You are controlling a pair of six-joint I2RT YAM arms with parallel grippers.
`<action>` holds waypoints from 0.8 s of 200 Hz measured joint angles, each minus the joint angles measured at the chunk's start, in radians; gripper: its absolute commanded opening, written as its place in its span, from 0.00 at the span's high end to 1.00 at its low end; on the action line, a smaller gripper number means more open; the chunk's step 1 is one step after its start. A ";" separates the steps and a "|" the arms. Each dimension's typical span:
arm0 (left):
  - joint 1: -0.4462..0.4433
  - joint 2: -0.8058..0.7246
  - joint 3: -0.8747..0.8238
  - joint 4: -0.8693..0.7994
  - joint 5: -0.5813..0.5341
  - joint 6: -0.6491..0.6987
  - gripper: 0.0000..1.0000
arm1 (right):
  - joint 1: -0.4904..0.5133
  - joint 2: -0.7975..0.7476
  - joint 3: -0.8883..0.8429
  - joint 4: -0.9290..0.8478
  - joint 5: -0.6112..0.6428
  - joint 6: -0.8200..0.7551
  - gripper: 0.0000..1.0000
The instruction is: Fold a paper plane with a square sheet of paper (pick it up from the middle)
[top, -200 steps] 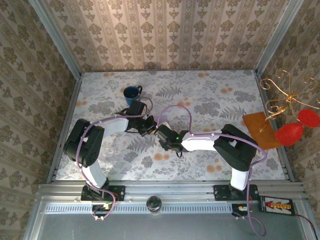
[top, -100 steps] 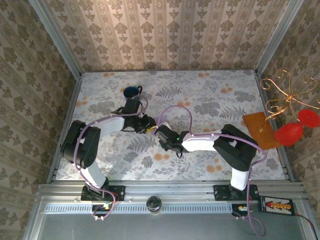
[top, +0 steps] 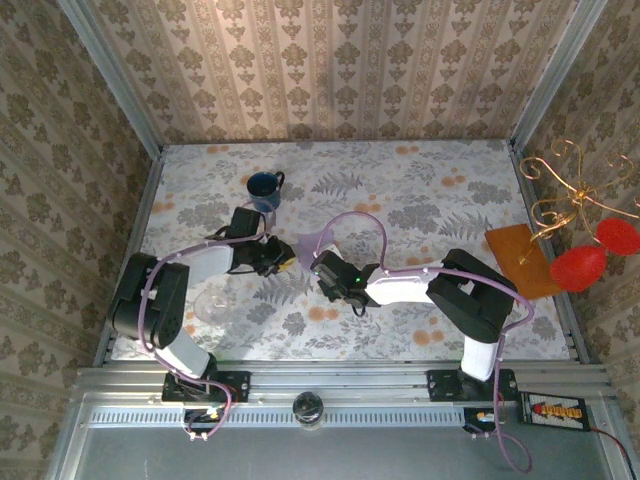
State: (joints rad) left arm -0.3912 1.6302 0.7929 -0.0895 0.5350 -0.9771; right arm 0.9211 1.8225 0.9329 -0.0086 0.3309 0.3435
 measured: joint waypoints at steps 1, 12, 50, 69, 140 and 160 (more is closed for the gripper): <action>-0.002 0.004 0.002 0.002 0.002 0.000 0.84 | 0.000 0.000 -0.001 0.002 0.000 0.000 0.80; -0.018 0.039 0.015 0.015 0.009 -0.001 0.86 | 0.000 -0.002 -0.008 0.011 0.000 0.000 0.80; -0.053 0.124 0.070 0.039 0.026 -0.004 0.89 | 0.000 -0.004 -0.018 0.031 0.000 0.000 0.80; -0.053 0.139 0.082 0.050 0.026 -0.006 0.90 | 0.000 -0.006 -0.020 0.033 -0.001 0.000 0.79; -0.053 0.172 0.087 0.050 0.024 -0.006 0.90 | 0.000 -0.006 -0.004 0.001 0.000 0.002 0.71; -0.053 0.172 0.087 0.050 0.025 -0.006 0.90 | 0.003 -0.006 0.008 -0.027 0.000 0.004 0.70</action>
State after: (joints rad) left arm -0.4446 1.8023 0.8803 -0.0395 0.5598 -0.9836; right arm 0.9241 1.8168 0.9409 -0.0357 0.3305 0.3477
